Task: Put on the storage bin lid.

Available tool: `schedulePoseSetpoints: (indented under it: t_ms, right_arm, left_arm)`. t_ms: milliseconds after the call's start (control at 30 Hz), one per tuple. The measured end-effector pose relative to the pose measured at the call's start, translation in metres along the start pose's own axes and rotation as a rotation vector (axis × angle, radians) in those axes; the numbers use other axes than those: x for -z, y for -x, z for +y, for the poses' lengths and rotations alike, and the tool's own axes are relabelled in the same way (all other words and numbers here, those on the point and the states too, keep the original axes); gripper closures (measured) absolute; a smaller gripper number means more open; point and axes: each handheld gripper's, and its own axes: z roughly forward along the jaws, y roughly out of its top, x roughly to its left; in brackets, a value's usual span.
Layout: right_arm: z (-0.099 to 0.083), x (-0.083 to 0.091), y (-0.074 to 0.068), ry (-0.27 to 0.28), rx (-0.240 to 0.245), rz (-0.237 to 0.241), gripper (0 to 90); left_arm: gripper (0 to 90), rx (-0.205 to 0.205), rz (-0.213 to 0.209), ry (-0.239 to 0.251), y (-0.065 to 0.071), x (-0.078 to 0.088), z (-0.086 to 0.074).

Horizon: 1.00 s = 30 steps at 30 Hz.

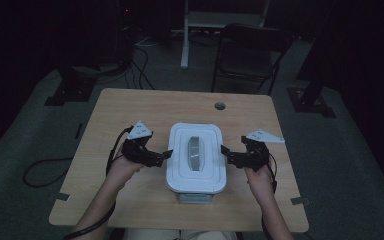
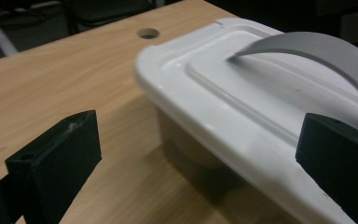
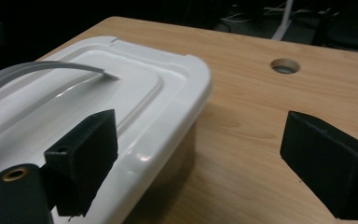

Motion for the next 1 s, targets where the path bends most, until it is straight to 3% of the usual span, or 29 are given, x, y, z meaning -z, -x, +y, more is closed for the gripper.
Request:
schedulePoseSetpoints:
  t_ms: [200,400,733,833,1000]
  right_arm:
    - [-0.003,0.002,0.009,-0.010,0.004,-0.068,11.0]
    - [-0.010,0.004,0.018,-0.007,-0.015,-0.084,11.0]
    - [-0.022,0.003,0.026,0.003,-0.016,-0.134,11.0]
    - [-0.028,0.002,0.029,0.009,-0.007,-0.171,11.0]
    - [-0.035,0.002,0.035,0.017,-0.018,-0.183,11.0]
  left_arm:
    - [0.9,0.017,0.025,-0.007,-0.015,0.008,-0.009]
    - [0.9,0.021,0.040,-0.006,-0.023,0.014,-0.018]
    - [0.9,0.064,0.072,-0.010,-0.038,0.019,-0.038]
    - [0.9,0.084,0.087,-0.006,-0.046,0.021,-0.046]
    - [0.9,0.120,0.119,-0.018,-0.056,0.022,-0.060]
